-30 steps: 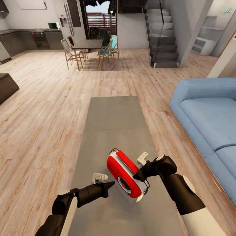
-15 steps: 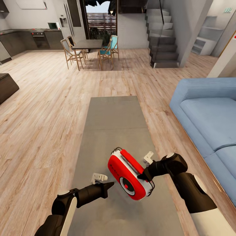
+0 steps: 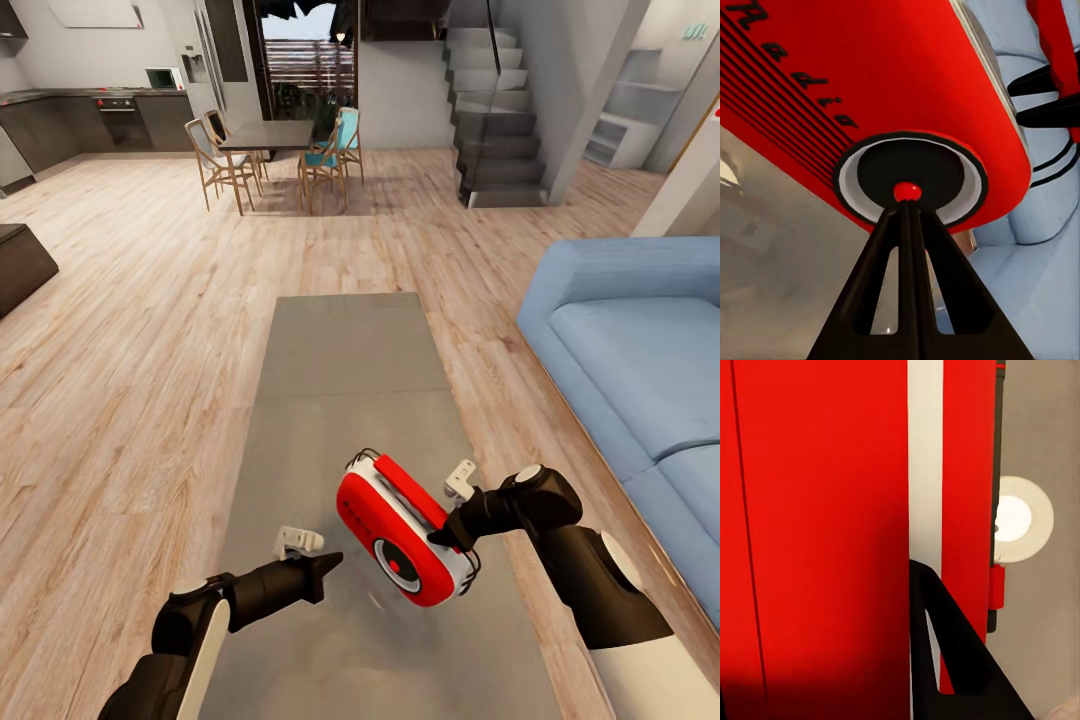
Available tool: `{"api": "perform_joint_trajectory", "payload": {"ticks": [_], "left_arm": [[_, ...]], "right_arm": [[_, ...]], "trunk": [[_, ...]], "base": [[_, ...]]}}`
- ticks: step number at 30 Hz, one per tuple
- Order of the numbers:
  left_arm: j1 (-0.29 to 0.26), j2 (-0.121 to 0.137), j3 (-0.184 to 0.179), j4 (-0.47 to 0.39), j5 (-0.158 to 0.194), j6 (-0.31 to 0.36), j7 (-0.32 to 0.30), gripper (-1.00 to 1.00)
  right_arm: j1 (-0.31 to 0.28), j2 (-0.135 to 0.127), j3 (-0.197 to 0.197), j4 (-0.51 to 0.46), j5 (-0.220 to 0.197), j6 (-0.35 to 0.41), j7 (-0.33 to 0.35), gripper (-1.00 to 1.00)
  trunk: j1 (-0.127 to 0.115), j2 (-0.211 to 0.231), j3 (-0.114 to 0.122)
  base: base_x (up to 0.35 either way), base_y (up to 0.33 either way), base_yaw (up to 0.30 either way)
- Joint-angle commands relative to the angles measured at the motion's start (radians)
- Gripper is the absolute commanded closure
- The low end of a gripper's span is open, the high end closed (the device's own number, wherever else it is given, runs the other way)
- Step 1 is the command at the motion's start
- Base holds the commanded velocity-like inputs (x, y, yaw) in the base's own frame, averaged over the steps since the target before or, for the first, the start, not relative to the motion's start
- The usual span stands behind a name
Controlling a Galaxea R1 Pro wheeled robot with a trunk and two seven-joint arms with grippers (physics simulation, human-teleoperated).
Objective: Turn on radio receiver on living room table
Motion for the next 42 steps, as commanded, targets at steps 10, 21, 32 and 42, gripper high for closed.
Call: {"api": "perform_joint_trajectory", "payload": {"ticks": [10,21,32,42], "left_arm": [[-0.049,-0.005,-0.008,0.033,-0.011,-0.002,0.048,1.00],[-0.075,-0.016,-0.066,0.066,-0.030,-0.002,0.104,1.00],[-0.076,-0.022,-0.073,0.116,-0.031,-0.019,0.106,1.00],[-0.076,-0.028,-0.141,0.155,-0.029,-0.041,0.108,1.00]], "right_arm": [[0.000,0.000,0.000,0.000,-0.006,0.004,0.002,1.00],[0.000,0.002,0.000,0.000,-0.012,0.005,0.004,1.00],[0.000,0.008,0.000,-0.002,-0.012,0.012,0.005,1.00],[0.000,0.013,0.003,-0.036,-0.015,0.019,0.008,1.00]], "trunk": [[0.000,0.000,0.000],[0.000,0.000,0.000],[0.000,0.000,0.000],[0.000,0.000,0.000]], "base": [[0.000,0.000,0.000],[0.000,0.000,0.000],[0.000,0.000,0.000],[0.000,0.000,0.000]]}}
